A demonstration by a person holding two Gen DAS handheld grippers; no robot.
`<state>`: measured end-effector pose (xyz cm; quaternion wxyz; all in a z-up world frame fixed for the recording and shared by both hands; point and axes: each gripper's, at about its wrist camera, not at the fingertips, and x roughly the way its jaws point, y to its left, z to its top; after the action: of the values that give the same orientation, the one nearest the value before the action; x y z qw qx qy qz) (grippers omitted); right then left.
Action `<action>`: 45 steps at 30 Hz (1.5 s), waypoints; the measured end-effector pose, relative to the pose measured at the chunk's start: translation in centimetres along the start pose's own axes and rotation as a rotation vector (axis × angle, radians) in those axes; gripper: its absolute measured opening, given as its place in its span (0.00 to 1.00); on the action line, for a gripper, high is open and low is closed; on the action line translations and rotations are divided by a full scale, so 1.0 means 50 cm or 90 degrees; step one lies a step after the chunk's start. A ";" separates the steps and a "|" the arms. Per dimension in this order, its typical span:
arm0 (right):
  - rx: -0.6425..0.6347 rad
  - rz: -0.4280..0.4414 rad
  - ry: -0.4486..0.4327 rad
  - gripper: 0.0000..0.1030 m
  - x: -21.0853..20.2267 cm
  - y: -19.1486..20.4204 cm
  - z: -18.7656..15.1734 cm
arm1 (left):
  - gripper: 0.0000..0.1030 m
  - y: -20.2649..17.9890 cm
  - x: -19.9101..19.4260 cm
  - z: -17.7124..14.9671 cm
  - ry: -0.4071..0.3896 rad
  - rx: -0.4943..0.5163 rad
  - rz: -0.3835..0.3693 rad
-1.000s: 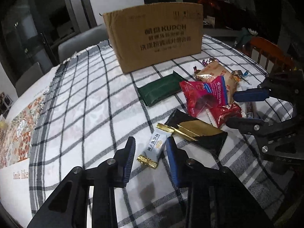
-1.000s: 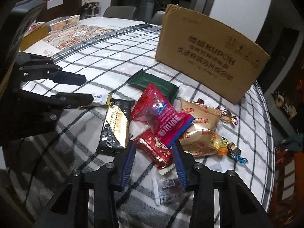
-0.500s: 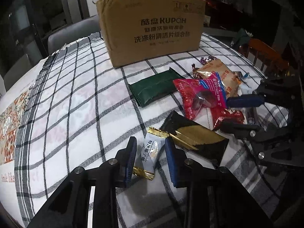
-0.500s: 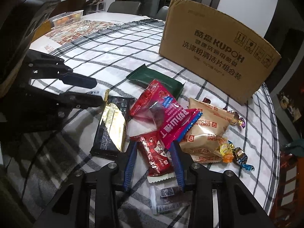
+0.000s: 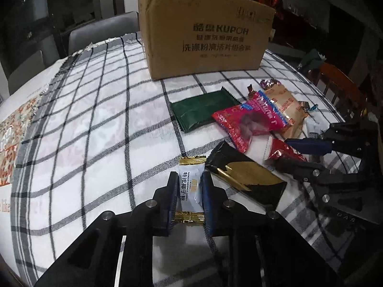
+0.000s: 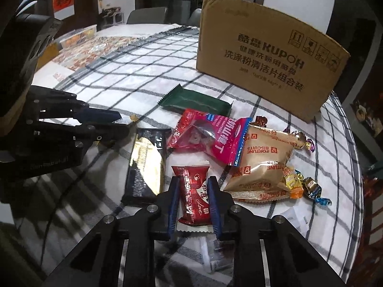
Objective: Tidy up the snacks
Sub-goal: 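Carry both snacks into the cardboard box and open both tools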
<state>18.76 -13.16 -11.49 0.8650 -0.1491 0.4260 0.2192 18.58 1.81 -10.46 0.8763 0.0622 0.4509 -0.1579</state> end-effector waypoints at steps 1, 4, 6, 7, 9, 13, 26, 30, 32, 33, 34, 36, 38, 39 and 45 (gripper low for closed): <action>0.002 0.001 -0.003 0.24 -0.004 0.001 -0.001 | 0.20 -0.002 -0.006 0.002 -0.002 0.000 0.002; 0.013 0.005 -0.016 0.24 -0.022 0.001 -0.001 | 0.20 -0.006 -0.025 0.008 -0.007 -0.017 -0.004; 0.023 0.007 -0.028 0.24 -0.037 0.000 0.002 | 0.20 -0.013 -0.040 0.011 -0.013 -0.022 -0.005; 0.027 0.008 -0.035 0.24 -0.046 -0.001 0.003 | 0.20 -0.018 -0.048 0.012 -0.017 -0.022 -0.003; 0.035 0.006 -0.053 0.24 -0.065 -0.002 0.009 | 0.20 -0.026 -0.065 0.015 -0.026 -0.026 -0.002; 0.057 0.002 -0.088 0.24 -0.105 -0.010 0.018 | 0.20 -0.041 -0.098 0.026 -0.046 -0.026 0.009; 0.103 -0.033 -0.176 0.24 -0.201 -0.062 0.071 | 0.20 -0.069 -0.186 0.125 -0.139 0.004 0.013; 0.109 -0.058 -0.213 0.24 -0.226 -0.092 0.107 | 0.20 -0.070 -0.198 0.170 -0.163 0.017 0.011; 0.112 -0.065 -0.230 0.24 -0.237 -0.108 0.127 | 0.20 -0.070 -0.207 0.201 -0.182 0.023 0.013; 0.114 -0.069 -0.242 0.24 -0.243 -0.118 0.141 | 0.20 -0.069 -0.211 0.214 -0.189 0.027 0.011; 0.116 -0.071 -0.249 0.24 -0.247 -0.125 0.152 | 0.20 -0.068 -0.214 0.229 -0.198 0.030 0.010; 0.119 -0.076 -0.264 0.24 -0.255 -0.142 0.177 | 0.20 -0.063 -0.219 0.261 -0.209 0.031 0.010; 0.123 -0.080 -0.274 0.24 -0.258 -0.157 0.197 | 0.20 -0.057 -0.221 0.293 -0.218 0.033 0.005; 0.124 -0.079 -0.279 0.24 -0.259 -0.167 0.211 | 0.20 -0.054 -0.220 0.306 -0.220 0.032 0.005; 0.140 -0.066 -0.279 0.24 -0.236 -0.220 0.280 | 0.20 -0.036 -0.199 0.391 -0.229 0.027 -0.008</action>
<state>27.37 -19.37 7.08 0.9579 -0.0245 0.2415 0.1536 27.65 -2.60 9.12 0.9401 0.0490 0.2841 -0.1817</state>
